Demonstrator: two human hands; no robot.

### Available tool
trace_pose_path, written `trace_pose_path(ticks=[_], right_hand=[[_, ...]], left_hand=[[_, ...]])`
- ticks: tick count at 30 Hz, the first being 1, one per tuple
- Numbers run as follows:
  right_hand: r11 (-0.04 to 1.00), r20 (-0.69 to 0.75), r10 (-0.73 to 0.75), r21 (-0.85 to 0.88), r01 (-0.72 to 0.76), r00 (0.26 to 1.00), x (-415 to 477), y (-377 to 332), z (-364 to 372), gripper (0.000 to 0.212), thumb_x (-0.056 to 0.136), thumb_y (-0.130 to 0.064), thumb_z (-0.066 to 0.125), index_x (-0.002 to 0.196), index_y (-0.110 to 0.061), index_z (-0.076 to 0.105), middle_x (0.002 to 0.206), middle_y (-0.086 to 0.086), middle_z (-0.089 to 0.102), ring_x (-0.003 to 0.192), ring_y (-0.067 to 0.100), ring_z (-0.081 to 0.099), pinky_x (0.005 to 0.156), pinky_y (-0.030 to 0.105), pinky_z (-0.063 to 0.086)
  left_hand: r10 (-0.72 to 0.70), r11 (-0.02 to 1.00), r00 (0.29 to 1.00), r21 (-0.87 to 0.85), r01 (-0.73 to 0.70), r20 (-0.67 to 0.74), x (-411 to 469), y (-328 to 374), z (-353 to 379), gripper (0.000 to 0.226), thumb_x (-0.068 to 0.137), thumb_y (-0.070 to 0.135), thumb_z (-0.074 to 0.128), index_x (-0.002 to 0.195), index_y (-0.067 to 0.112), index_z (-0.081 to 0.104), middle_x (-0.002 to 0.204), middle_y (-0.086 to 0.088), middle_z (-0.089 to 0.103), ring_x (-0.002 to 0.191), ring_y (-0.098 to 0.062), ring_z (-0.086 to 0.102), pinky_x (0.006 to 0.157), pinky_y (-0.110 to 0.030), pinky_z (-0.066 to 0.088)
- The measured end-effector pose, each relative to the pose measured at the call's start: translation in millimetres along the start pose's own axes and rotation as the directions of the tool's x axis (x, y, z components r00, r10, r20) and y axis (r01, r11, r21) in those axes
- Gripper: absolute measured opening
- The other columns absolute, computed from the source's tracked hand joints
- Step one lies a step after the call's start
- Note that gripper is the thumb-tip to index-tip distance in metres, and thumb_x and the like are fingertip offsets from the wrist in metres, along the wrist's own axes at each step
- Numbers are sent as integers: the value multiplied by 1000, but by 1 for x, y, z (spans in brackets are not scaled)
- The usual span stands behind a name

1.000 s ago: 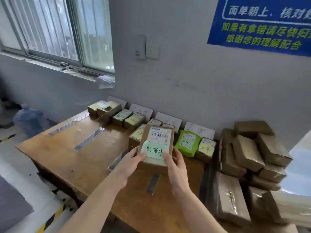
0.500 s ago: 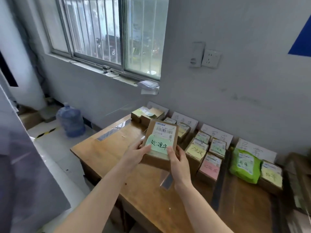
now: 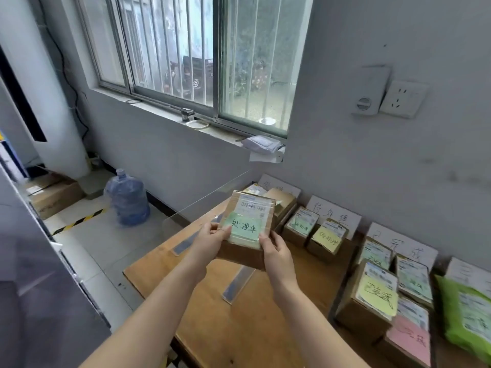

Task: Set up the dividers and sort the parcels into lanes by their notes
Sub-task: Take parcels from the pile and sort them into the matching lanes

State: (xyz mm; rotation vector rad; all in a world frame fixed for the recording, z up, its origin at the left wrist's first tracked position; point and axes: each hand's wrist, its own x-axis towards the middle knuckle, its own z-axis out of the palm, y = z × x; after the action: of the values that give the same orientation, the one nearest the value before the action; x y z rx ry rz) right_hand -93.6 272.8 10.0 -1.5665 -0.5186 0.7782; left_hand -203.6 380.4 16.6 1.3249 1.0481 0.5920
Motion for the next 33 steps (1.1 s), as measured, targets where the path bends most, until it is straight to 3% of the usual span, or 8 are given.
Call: trace_pose_path(ticks=[4, 8, 11, 14, 17, 22, 26, 33], right_hand=[[997, 29, 57, -48, -55, 998, 38, 1, 25, 29, 99, -42, 51, 126, -31, 50, 112, -11, 61, 107, 11, 59, 92, 30, 49], [983, 39, 132, -136, -125, 991, 73, 9, 45, 49, 96, -49, 53, 138, -24, 49, 131, -3, 59, 117, 18, 58, 102, 42, 48], [967, 37, 196, -174, -187, 980, 98, 16, 57, 49, 96, -47, 53, 138, -22, 50, 127, -4, 62, 113, 19, 61, 99, 44, 51], [952, 18, 256, -180, -248, 967, 120, 22, 69, 40, 99, -39, 51, 137, -22, 51, 128, -2, 62, 113, 22, 62, 97, 43, 53], [938, -22, 290, -191, -289, 957, 141, 28, 80, 40, 100, -34, 52, 137, -21, 51, 130, -1, 61, 114, 22, 61, 98, 44, 52], [912, -86, 344, -207, -354, 935, 170, 38, 101, 37, 100, -30, 52, 135, -19, 53, 129, 0, 63, 112, 21, 61, 97, 39, 52], [895, -132, 358, -234, -380, 924, 189, 39, 111, 41, 102, -26, 49, 142, -18, 45, 136, 1, 58, 111, 15, 57, 90, 33, 52], [876, -182, 357, -274, -396, 916, 205, 55, 125, 42, 101, -26, 52, 141, -16, 48, 138, 1, 58, 111, 13, 58, 71, 16, 49]], left_hand=[[-19, 998, 998, 63, 23, -57, 45, -1, -15, 16, 99, 36, 54, 101, 21, 60, 109, -6, 67, 105, -25, 61, 96, -46, 51], [-24, 991, 998, 133, 32, -63, 82, -4, -24, 20, 100, 35, 53, 95, 19, 64, 101, -6, 70, 91, -21, 64, 84, -38, 53], [15, 976, 997, 218, 1, -71, 109, -6, -27, 17, 101, 31, 52, 98, 19, 63, 100, -3, 68, 83, -14, 60, 72, -32, 49], [24, 958, 998, 287, -6, -59, 136, -11, -30, 8, 101, 28, 50, 108, 25, 52, 107, 1, 61, 96, -16, 58, 83, -35, 51], [-5, 928, 1000, 373, 15, -27, 165, -17, -34, 17, 99, 26, 51, 114, 23, 45, 115, -1, 58, 105, -19, 57, 88, -39, 53], [-10, 804, 997, 593, -39, 79, 212, -24, -35, 35, 92, 26, 56, 124, 18, 47, 122, -3, 61, 106, -21, 61, 87, -41, 54], [-1, 717, 986, 687, -115, 165, 237, -28, -32, 65, 95, 26, 54, 152, 24, 24, 137, -11, 48, 117, -26, 56, 96, -40, 51], [25, 518, 970, 827, -220, 242, 256, -37, -29, 59, 95, 32, 58, 146, 22, 29, 132, -9, 41, 122, -25, 47, 100, -38, 48]])
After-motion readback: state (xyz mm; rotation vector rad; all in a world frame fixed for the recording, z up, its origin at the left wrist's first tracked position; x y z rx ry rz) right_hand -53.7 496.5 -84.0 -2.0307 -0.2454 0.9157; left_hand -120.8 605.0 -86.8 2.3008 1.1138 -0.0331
